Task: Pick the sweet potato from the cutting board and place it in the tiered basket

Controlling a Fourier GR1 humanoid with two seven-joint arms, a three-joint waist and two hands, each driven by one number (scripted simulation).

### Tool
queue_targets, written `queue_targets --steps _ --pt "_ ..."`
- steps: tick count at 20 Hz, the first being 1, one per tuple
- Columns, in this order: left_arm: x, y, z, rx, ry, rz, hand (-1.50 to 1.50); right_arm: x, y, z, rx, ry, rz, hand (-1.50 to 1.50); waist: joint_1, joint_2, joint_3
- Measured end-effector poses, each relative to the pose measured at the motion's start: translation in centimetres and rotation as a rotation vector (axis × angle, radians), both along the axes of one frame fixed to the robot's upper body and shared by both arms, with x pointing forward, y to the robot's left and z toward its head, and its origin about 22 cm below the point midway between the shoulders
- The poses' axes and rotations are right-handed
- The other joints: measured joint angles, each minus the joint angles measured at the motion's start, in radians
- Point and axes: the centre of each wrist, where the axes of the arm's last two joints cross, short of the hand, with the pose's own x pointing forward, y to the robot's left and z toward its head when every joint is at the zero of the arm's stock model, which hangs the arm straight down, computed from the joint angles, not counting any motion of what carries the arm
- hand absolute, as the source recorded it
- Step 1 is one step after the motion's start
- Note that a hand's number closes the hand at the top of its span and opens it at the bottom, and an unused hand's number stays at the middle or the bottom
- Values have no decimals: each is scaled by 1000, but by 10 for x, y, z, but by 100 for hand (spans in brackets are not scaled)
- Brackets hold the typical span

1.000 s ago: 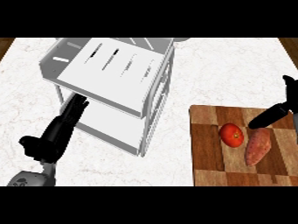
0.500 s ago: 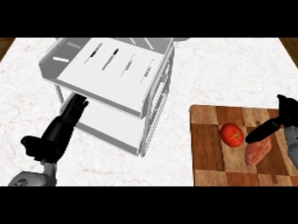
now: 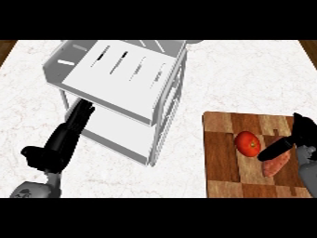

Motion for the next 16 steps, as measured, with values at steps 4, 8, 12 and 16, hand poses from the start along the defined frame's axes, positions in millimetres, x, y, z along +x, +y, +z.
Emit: queue_targets --steps 4,8,12,16 --pt "0 0 0 5 9 0 0 -11 2 -9 14 6 -13 -150 -1 -1 0" --pt "1 -1 2 6 22 0 0 -21 -1 -15 26 12 -30 -150 3 1 0" --pt "2 -3 2 5 15 -2 0 -27 2 -23 37 18 -38 -150 7 2 0" --pt "3 -3 0 1 6 -13 0 -26 1 -29 45 8 -52 150 12 1 2"
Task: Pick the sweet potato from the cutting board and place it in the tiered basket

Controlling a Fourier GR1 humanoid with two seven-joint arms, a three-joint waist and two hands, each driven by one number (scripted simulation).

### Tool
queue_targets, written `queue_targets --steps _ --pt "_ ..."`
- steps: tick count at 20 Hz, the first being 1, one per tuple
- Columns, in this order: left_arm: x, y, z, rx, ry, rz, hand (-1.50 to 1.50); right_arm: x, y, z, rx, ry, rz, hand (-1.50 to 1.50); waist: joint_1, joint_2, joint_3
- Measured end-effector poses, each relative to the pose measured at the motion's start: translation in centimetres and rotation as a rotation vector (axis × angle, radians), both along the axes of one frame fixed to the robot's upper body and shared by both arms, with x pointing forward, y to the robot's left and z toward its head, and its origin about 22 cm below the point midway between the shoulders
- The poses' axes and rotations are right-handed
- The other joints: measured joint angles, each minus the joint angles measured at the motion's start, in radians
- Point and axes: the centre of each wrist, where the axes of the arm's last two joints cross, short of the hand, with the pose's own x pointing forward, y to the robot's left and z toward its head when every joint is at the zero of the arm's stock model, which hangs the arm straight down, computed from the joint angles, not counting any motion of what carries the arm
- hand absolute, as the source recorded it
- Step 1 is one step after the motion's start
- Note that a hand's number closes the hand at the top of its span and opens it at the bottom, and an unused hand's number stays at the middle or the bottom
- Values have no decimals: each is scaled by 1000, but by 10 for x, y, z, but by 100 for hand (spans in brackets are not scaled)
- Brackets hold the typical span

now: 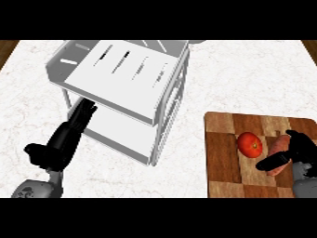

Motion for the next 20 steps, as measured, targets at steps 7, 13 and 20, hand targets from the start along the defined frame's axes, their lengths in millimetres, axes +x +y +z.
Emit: queue_targets --steps 7,13,20 --pt "0 0 -1 7 -11 -7 0 2 8 -8 -59 -100 19 150 2 -4 -5" --pt "1 -1 0 0 -2 2 0 8 10 1 -75 -157 19 150 4 -1 -1" --pt "-2 1 -4 1 -22 7 0 -16 32 4 -168 -206 164 150 -5 -5 2"
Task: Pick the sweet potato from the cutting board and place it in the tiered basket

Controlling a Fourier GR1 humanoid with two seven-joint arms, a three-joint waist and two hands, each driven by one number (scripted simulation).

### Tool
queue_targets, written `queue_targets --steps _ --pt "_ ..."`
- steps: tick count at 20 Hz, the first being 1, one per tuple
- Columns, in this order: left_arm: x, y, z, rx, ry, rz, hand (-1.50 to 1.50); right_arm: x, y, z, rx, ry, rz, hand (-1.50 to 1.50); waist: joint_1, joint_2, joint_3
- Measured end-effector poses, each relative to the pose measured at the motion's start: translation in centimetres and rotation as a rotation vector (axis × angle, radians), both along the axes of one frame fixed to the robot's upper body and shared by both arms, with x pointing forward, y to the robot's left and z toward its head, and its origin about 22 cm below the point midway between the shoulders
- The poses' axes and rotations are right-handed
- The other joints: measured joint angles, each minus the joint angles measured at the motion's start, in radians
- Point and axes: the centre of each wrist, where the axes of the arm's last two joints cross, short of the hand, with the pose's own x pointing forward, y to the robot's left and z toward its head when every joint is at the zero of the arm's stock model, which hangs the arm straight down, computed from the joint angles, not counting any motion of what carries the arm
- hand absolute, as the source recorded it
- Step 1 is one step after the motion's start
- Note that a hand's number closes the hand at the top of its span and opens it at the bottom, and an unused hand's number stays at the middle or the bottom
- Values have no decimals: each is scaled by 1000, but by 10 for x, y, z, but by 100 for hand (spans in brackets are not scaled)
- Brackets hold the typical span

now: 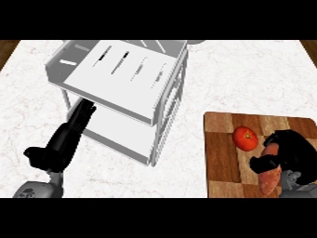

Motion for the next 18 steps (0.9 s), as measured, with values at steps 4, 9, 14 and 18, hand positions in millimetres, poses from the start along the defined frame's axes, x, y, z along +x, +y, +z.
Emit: queue_targets --steps 4,9,14,18 --pt "-3 3 2 2 18 19 0 -42 31 4 -70 -32 211 150 -14 -2 -2" --pt "-4 6 3 -4 27 12 0 -80 60 45 34 -232 307 150 -19 -1 -3" --pt "-2 4 4 -5 35 9 0 -106 77 92 112 -482 372 150 -13 1 -4" --pt "1 -1 5 5 27 1 0 -105 97 120 124 -578 439 150 2 4 -4"
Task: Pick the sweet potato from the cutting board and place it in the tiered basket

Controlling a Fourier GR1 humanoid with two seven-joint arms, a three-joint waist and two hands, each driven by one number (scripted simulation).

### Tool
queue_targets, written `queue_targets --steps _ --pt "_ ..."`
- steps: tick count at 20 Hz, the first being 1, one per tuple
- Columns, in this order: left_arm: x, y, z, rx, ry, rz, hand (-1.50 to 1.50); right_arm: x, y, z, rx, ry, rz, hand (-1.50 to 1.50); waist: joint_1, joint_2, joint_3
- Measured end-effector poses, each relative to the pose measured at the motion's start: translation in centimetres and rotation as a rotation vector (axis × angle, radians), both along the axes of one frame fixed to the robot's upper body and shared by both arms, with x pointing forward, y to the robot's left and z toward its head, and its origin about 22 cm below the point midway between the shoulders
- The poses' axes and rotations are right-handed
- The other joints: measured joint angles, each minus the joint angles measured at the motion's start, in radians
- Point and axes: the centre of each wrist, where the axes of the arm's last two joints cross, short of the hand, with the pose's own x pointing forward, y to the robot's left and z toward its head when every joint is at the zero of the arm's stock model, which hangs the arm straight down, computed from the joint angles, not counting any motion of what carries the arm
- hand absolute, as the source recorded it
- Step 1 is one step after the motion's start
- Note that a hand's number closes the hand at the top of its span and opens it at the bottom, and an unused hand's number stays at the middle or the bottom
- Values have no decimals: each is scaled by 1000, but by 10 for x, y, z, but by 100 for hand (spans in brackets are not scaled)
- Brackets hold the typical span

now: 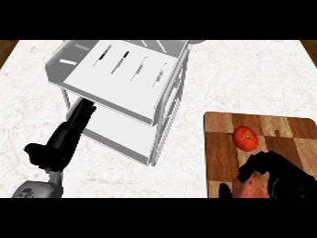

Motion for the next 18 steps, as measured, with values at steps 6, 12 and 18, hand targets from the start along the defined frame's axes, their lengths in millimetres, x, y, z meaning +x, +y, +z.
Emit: queue_targets --steps 6,12,18 --pt "3 -5 1 5 -15 -10 0 18 31 40 54 -125 61 150 15 4 -2" --pt "6 -7 2 -3 -10 -34 0 55 58 67 64 -164 90 150 29 7 -2" --pt "10 -11 3 0 -13 -46 0 105 81 98 74 -145 106 150 44 11 -2"
